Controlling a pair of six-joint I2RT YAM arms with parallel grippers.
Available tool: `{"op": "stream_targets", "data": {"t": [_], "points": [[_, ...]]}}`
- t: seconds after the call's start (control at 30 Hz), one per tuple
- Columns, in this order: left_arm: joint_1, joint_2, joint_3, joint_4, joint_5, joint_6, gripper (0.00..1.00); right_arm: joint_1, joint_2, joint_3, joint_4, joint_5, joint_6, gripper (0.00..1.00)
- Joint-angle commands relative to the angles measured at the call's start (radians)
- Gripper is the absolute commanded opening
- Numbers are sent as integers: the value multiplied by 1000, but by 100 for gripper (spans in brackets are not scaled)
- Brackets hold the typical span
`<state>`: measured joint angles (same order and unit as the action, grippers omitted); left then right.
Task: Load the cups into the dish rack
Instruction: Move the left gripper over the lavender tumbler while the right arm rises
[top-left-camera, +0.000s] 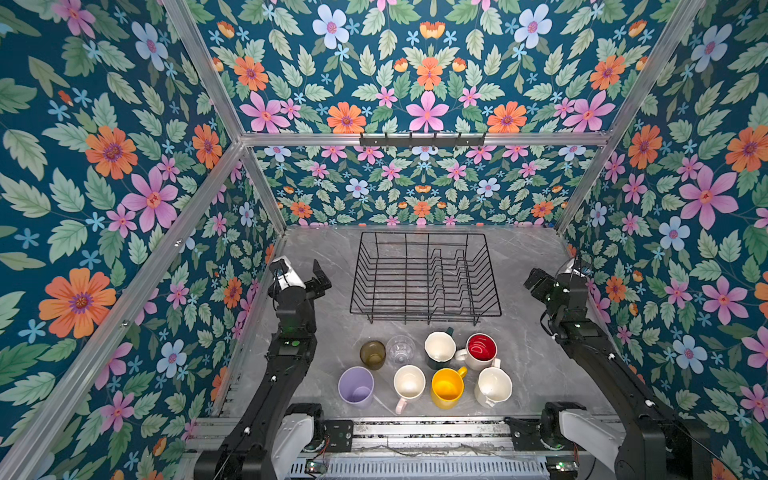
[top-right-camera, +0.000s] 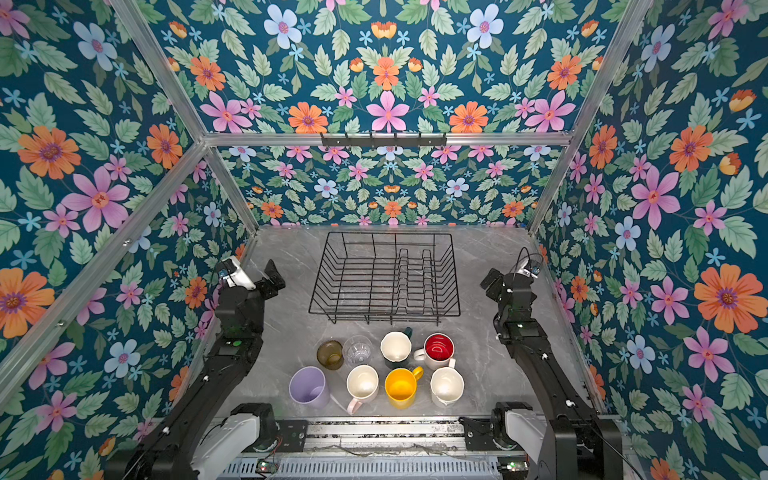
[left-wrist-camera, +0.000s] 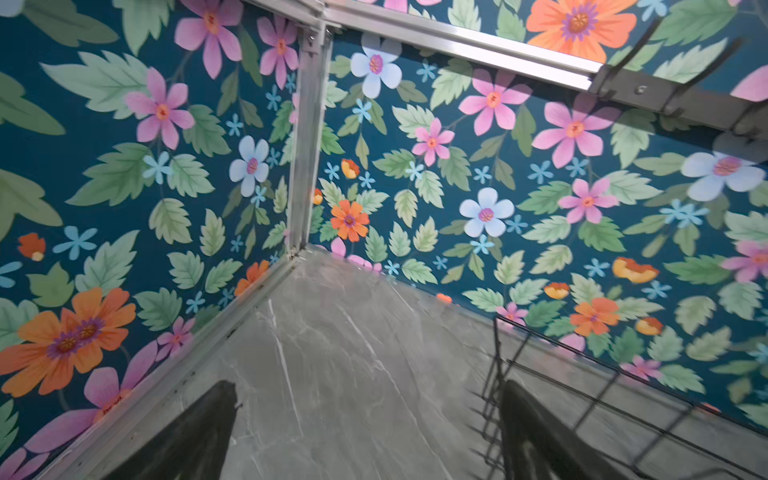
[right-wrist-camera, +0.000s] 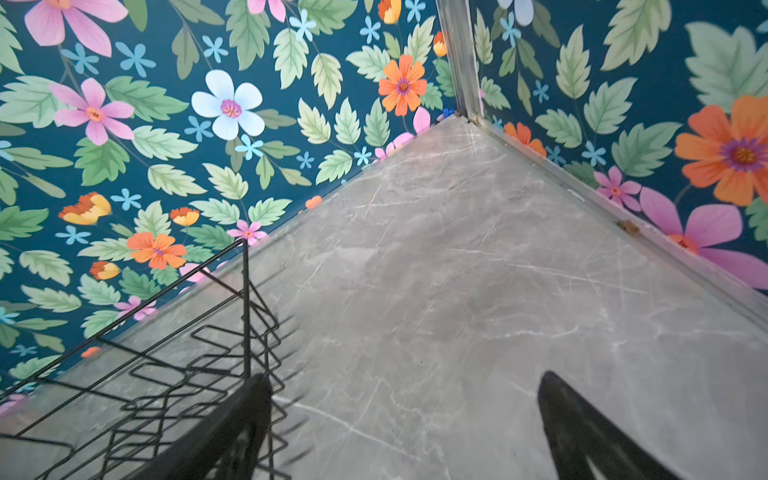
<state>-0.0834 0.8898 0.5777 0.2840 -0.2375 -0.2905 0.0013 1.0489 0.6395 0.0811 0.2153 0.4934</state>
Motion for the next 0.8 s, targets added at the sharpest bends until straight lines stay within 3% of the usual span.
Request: {"op": "stream_targets", "data": {"t": [0.0, 0.13, 0.17, 0.37, 0.53, 0.77], "points": [[2, -54, 102, -528, 104, -42, 97, 0, 10, 65, -141, -20, -10, 99], [2, -111, 243, -865, 202, -48, 93, 0, 63, 141, -216, -86, -48, 99], [-1, -126, 273, -943, 203, -102, 93, 0, 80, 155, -228, -111, -49, 99], [-2, -169, 354, -1150, 449, -141, 86, 0, 136, 194, -241, -191, -39, 99], [-2, -227, 318, -1236, 527, -222, 81, 1, 160, 219, -256, -233, -36, 98], [-2, -294, 305, -1387, 505, -223, 77, 2, 171, 221, -260, -260, -18, 98]]}}
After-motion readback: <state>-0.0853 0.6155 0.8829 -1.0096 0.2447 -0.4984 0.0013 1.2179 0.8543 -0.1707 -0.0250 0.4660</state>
